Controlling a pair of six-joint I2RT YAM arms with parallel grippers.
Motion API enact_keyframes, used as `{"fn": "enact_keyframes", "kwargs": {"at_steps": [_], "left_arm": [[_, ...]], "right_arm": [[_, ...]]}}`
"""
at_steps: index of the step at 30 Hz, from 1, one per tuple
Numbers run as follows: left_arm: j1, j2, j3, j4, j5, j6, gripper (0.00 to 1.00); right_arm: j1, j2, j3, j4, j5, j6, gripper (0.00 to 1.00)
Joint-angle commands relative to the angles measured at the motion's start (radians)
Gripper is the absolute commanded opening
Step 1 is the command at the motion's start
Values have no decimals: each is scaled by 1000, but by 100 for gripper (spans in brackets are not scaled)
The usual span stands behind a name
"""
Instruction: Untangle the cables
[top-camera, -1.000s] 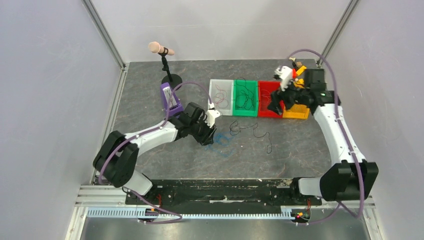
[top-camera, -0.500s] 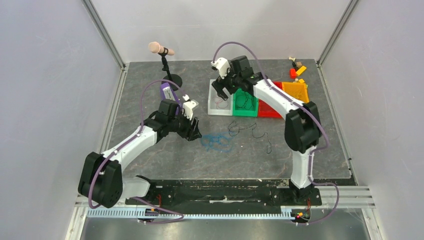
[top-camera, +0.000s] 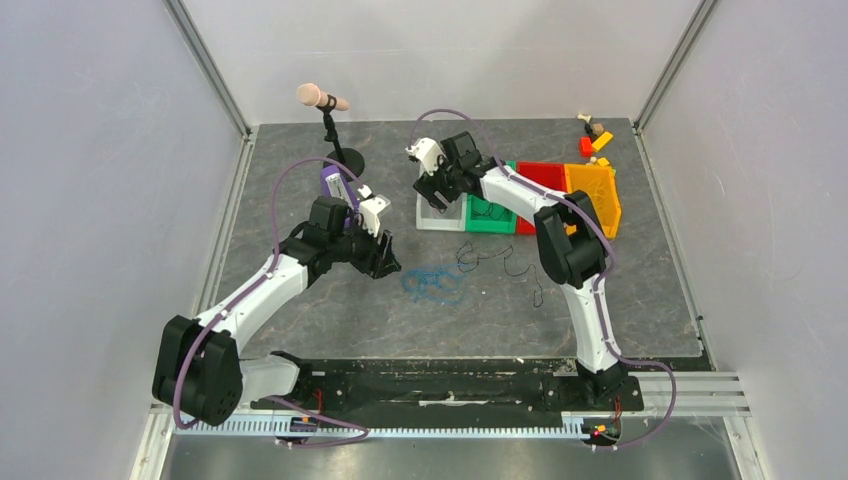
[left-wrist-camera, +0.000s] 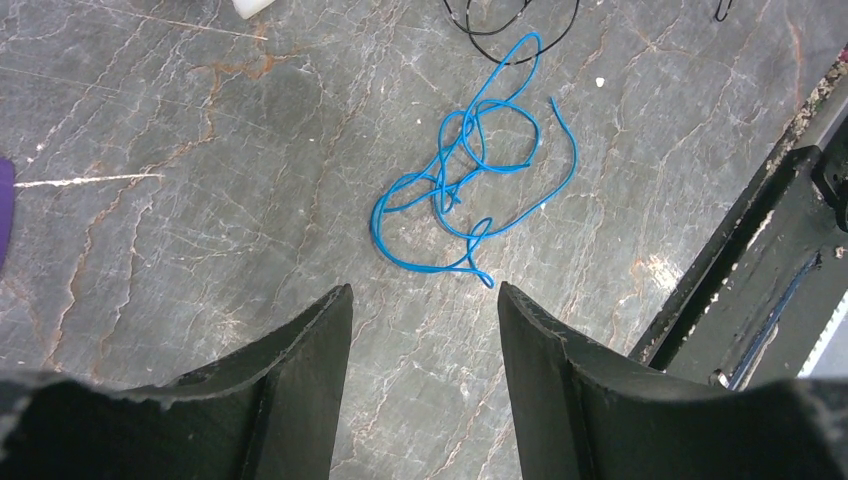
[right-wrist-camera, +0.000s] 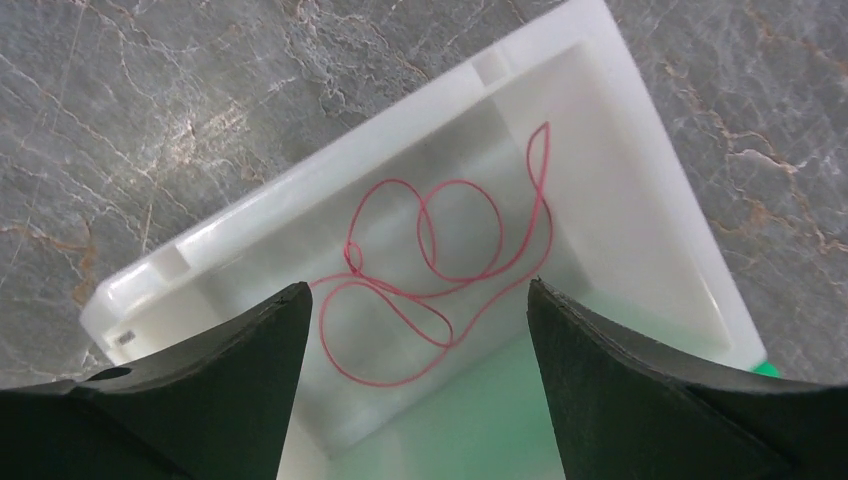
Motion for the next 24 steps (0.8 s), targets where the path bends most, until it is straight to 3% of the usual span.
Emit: {"fn": "enact_keyframes", "kwargs": {"at_steps": [1,4,7,17,24], "left_arm": [[9,-25,4,21,21,-56,62],[11,-25,4,23,22,-59,62],[12,-25,8,23,20,-61,62],[16,-21,18,19,15,-53,62],[17,-22,30,11,15,-53,62]], "right_arm": [[6,29,-11,58,-5,-37,80],[6,43,-19,61,-14,-47,75],[5,54,-29,58,-36,-53,61],[7,-16,-37,46,-86,-49,2],[1,-193,-38,56,-103,-17,0]]}}
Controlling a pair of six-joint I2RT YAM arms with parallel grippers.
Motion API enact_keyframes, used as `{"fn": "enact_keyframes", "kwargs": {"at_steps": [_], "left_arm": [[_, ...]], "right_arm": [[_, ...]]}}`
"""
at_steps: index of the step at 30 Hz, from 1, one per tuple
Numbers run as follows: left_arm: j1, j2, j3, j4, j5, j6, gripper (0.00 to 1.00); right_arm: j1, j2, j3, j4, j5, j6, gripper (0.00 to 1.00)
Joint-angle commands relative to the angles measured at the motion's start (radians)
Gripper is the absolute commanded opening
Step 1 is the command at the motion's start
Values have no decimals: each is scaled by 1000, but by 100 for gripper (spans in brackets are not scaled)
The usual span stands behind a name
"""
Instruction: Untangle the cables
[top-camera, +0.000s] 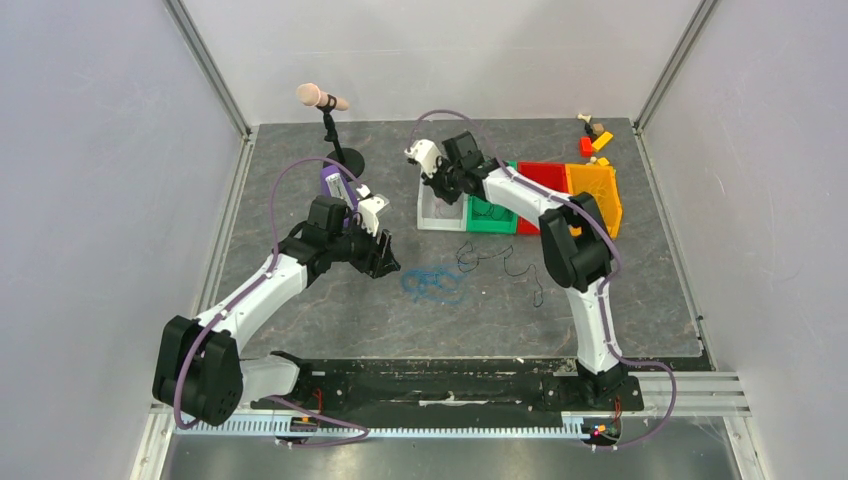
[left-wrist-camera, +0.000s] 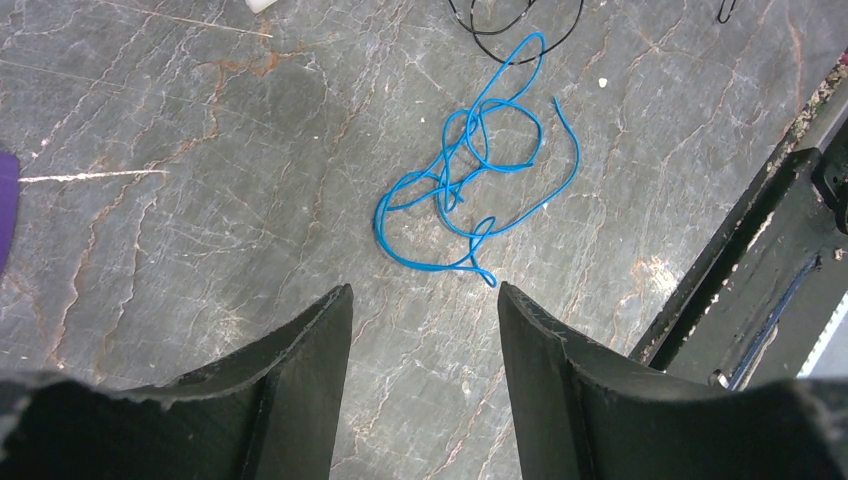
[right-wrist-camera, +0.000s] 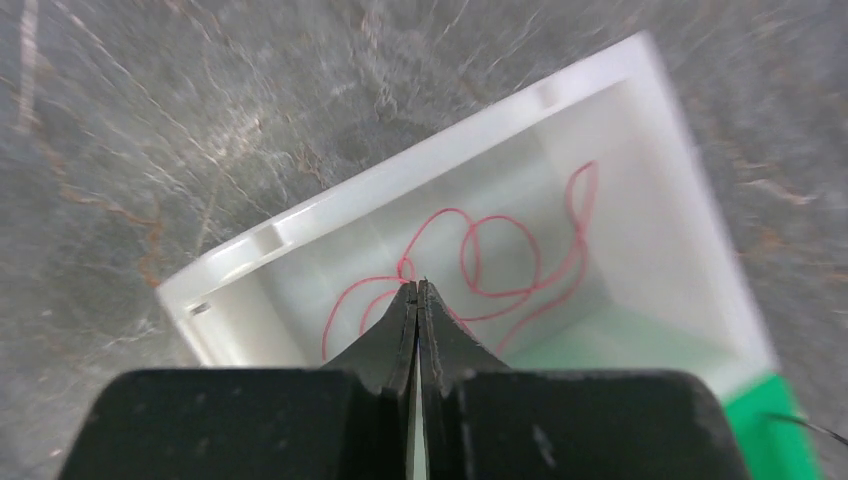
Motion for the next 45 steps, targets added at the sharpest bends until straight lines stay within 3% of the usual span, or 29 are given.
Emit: {"fn": "enact_keyframes", "kwargs": {"at_steps": [1,7,8,10,13,17,20,29,37,41,45], "left_arm": [[6,-21,31,14,10,-52,62],[6,-10,31,23,20,-48,62],[6,-3,37,20,28,-37,63],[6,11,53,2,37,-21,63],[7,20,64,-4,36,-24,64],[8,19,58,-2,33,-26,64],[8,18,56,-2,29,-26,64],[10,24,59,0,22,-26,64],[14,33,54,12,19,-35,64],[16,33,56,14,19,-35,63],[21,35,55,14,17,-33,63]], "right_arm": [[-10,-216,1,37,-45,35,0],[-35,-336,-18,-1,-111,11,0],[-31,-315,20,-70,-119,-39,5],[-22,-253,116,-213,-112,-146,30],[-2,-211,138,-286,-35,-261,50],[19,-210,62,-244,55,-381,72],[22,-184,45,-219,76,-432,81],[26,-97,-26,-84,91,-557,87],[25,-27,-57,31,111,-608,84],[25,10,-49,56,108,-613,72],[26,28,-66,82,117,-607,52]]}}
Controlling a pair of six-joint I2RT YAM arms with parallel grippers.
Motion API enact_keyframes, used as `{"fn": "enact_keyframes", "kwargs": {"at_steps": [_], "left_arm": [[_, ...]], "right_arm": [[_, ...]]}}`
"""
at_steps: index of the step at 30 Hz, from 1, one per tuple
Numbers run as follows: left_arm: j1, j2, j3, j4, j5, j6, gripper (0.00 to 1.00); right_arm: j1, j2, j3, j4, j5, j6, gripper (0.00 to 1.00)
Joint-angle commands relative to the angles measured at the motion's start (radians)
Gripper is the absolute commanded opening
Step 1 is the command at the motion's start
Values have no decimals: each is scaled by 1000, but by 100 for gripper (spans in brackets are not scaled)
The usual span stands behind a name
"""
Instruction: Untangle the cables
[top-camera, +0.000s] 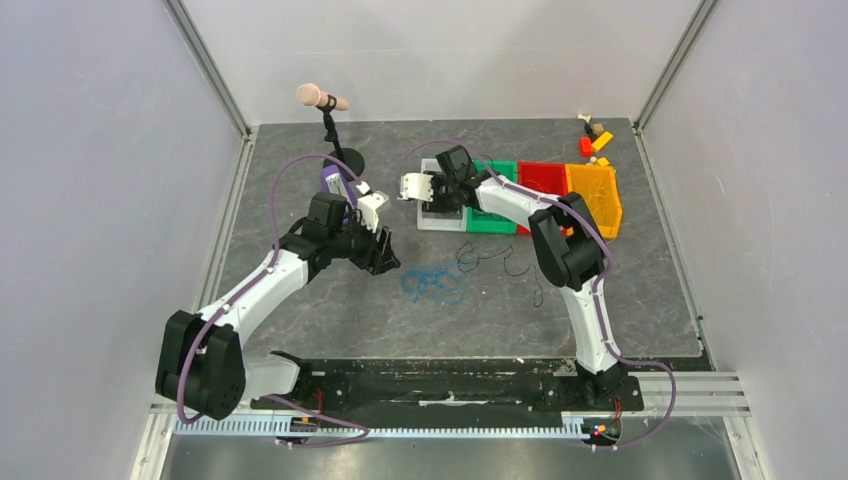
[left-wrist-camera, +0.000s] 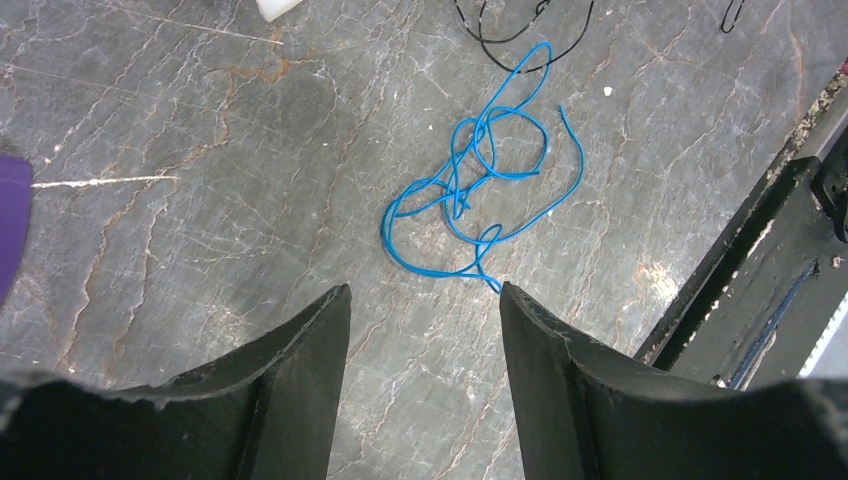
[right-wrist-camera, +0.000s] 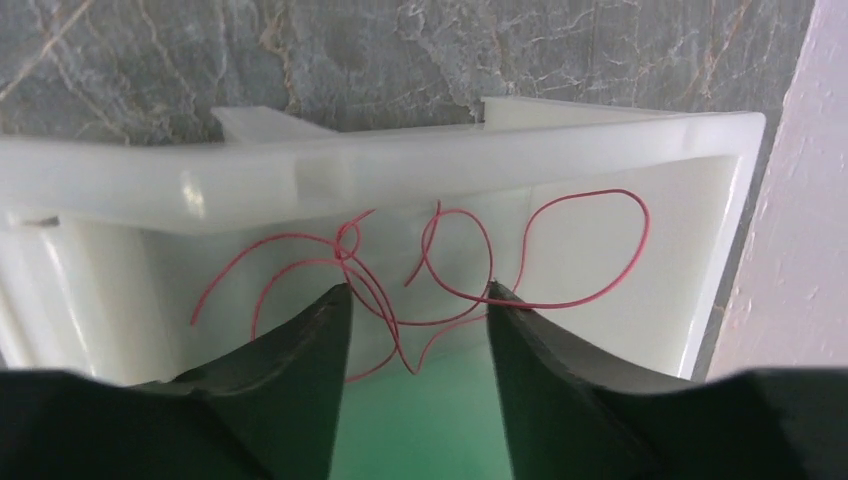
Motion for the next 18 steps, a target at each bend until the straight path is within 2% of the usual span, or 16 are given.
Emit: {"fn": "enact_keyframes", "kwargs": {"at_steps": [1,6,8,9,18], "left_arm": [[9,5,28,22,9,-33,63],[14,8,27,24,8,-36,63],[15,8,27,24,9,-38,63],[16,9,27,24,7,-37,63],[19,-4,34,21,5,-45,63]], "right_arm": [[2,23,-24,79,14,-26,48],[0,-4,-77,132,14,0,20],[0,-34,-85,146,-2,19,4],[-1,-51,-95,164,-2,30,0],[-8,-246,-110,221,-48,129,0]]}}
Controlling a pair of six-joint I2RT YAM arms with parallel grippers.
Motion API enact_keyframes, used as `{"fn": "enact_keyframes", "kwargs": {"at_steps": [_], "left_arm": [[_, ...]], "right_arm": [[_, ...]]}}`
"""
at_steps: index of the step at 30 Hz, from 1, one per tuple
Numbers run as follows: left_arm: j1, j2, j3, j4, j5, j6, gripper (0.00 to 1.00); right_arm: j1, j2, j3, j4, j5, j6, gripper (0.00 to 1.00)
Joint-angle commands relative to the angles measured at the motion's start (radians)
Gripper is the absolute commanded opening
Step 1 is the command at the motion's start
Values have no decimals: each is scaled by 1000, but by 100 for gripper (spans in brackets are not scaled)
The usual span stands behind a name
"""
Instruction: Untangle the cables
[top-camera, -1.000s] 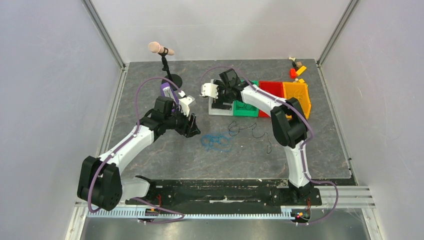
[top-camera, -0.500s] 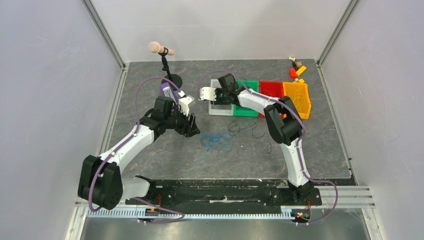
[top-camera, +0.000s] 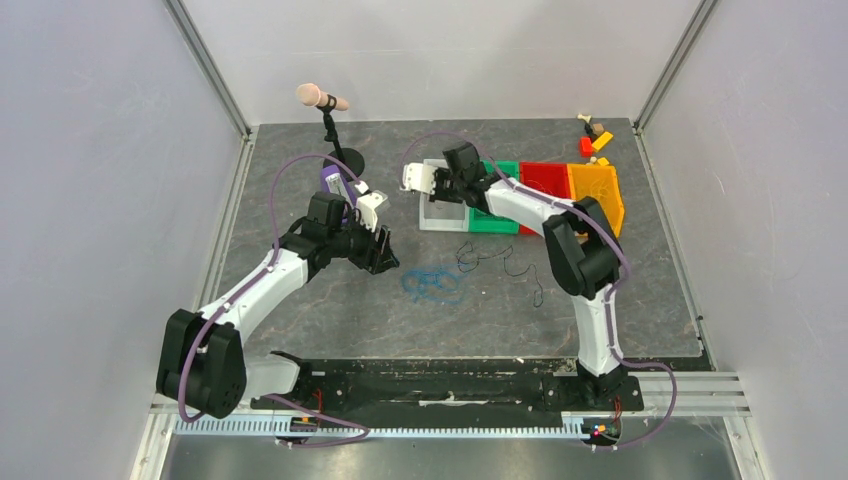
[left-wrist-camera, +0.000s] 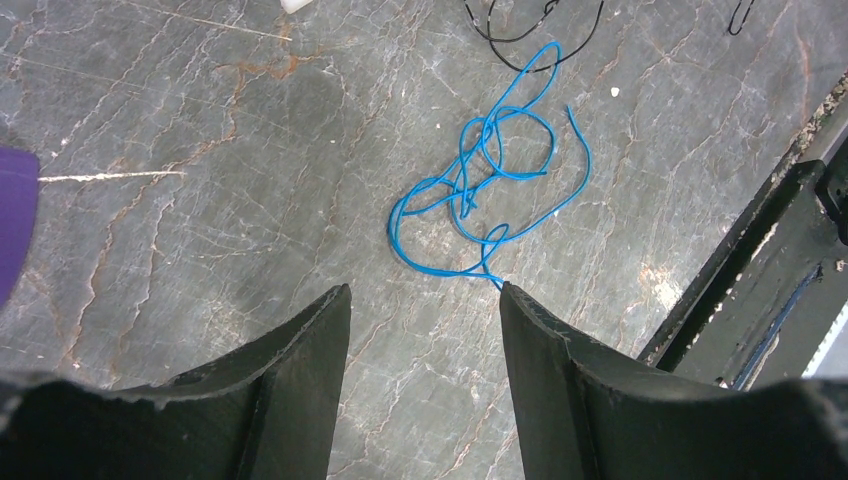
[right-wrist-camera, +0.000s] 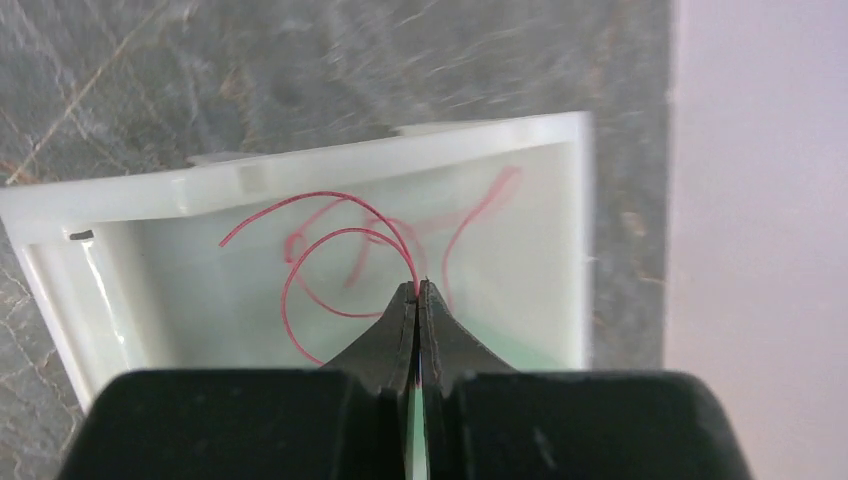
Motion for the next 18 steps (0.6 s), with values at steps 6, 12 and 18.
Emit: {"fn": "enact_keyframes", "kwargs": {"at_steps": [6,12,18], "left_arm": [[7,-31,36,11,2,-38,63],[7,-40,30,13,7,-44,63],[8,-29,20,31,12,-59,63]], "right_arm": [[-50,-333,-23,62,-82,175,0],[-163,-507,-10,14,-139,315,0],[-290,-640,-14,9,-199,395,0]]}}
